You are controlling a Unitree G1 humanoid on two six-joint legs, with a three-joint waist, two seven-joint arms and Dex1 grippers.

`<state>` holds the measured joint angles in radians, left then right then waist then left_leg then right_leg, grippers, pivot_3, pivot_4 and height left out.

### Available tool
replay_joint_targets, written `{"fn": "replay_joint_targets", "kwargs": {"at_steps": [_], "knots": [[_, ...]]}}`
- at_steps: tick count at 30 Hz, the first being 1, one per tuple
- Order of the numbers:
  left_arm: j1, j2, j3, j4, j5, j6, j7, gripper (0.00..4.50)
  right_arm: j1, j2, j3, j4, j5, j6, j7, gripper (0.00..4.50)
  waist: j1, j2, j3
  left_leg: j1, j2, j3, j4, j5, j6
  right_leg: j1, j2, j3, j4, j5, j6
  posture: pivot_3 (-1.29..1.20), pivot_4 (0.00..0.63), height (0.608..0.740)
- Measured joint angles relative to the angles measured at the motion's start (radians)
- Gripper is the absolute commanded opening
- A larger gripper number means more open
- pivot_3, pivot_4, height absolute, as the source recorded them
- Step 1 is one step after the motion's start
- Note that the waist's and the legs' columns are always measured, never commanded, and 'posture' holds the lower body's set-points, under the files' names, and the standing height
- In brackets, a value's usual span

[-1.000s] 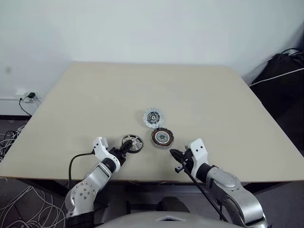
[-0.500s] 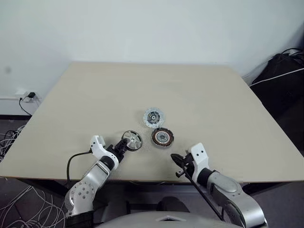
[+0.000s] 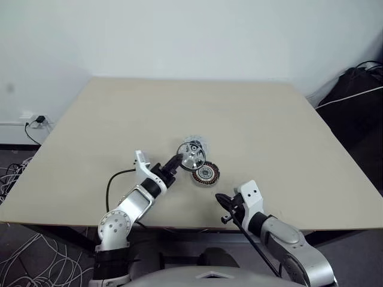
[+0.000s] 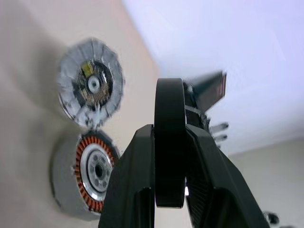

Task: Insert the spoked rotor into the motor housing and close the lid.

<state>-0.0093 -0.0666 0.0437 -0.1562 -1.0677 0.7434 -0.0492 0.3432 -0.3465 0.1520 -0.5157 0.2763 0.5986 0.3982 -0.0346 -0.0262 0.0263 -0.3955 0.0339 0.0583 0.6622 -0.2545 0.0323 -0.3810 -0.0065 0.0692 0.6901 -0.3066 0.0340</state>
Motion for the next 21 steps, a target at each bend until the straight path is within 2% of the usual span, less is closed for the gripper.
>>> {"fn": "replay_joint_targets", "kwargs": {"at_steps": [13, 20, 21], "knots": [[-0.109, 0.006, -0.045, 0.219, 0.045, -0.034, -0.031, 0.93, 0.019, 0.011, 0.012, 0.000, -0.017, -0.011, -0.027, 0.00, 0.004, 0.000, 0.000, -0.001, -0.003, -0.001, 0.000, 0.000, 0.002, 0.001, -0.002, 0.000, -0.002, 0.001, 0.001, 0.00, 0.000, 0.740], [-0.115, 0.006, -0.059, 0.239, 0.022, -0.033, -0.091, 0.93, 0.020, 0.011, 0.013, -0.002, -0.020, -0.011, -0.028, 0.00, 0.006, 0.001, 0.000, -0.002, -0.003, -0.002, -0.001, -0.001, 0.004, 0.003, -0.002, 0.000, -0.008, 0.004, 0.003, 0.00, 0.000, 0.740], [-0.115, 0.006, -0.059, 0.239, 0.010, -0.033, -0.101, 1.10, 0.020, 0.011, 0.013, -0.002, -0.020, -0.011, -0.028, 0.00, 0.007, 0.001, 0.000, -0.002, -0.003, -0.002, -0.001, -0.001, 0.005, 0.003, -0.003, 0.000, -0.009, 0.005, 0.004, 0.00, 0.000, 0.740]]}}
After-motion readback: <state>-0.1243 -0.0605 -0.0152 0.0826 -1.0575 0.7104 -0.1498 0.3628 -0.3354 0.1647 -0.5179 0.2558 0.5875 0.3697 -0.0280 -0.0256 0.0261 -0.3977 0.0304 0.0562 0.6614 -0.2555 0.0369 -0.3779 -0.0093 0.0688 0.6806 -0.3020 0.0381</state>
